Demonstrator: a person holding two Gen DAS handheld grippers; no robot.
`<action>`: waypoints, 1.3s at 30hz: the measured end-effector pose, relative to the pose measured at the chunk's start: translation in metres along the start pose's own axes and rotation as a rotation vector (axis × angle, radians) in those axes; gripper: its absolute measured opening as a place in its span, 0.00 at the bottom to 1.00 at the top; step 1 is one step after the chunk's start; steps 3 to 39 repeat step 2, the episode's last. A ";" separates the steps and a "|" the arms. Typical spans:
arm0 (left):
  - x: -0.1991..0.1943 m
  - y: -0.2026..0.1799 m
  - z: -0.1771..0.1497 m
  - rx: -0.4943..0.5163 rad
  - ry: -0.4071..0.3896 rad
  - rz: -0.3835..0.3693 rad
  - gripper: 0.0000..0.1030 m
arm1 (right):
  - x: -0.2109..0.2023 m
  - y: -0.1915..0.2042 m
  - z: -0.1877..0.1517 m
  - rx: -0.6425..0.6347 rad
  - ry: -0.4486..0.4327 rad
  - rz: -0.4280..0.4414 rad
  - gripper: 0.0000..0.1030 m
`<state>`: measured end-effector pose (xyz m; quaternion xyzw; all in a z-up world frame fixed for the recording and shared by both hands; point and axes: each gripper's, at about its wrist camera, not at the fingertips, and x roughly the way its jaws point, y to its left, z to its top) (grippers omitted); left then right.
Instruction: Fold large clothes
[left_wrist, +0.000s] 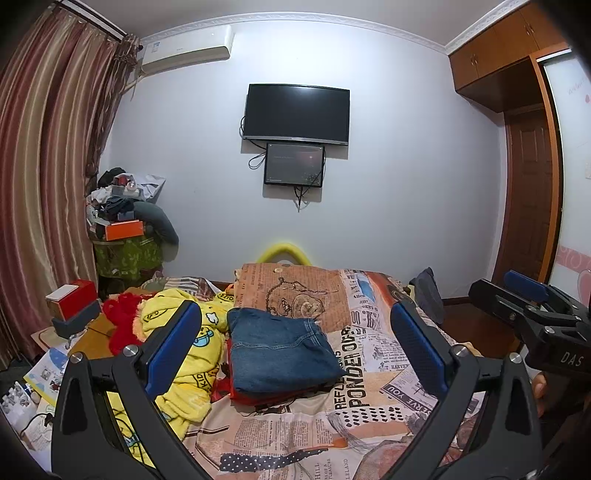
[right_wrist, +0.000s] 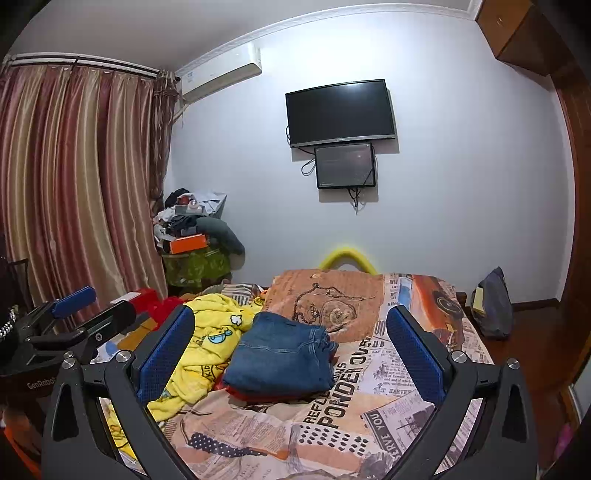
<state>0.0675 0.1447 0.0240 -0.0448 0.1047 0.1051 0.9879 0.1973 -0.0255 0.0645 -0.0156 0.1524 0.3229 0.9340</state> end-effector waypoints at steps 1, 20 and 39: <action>0.000 0.000 0.000 0.000 0.002 -0.002 1.00 | 0.000 0.000 0.000 -0.001 -0.001 -0.001 1.00; 0.001 0.001 0.000 0.001 0.004 -0.003 1.00 | 0.001 0.000 0.000 -0.002 -0.001 -0.001 1.00; 0.001 0.001 0.000 0.001 0.004 -0.003 1.00 | 0.001 0.000 0.000 -0.002 -0.001 -0.001 1.00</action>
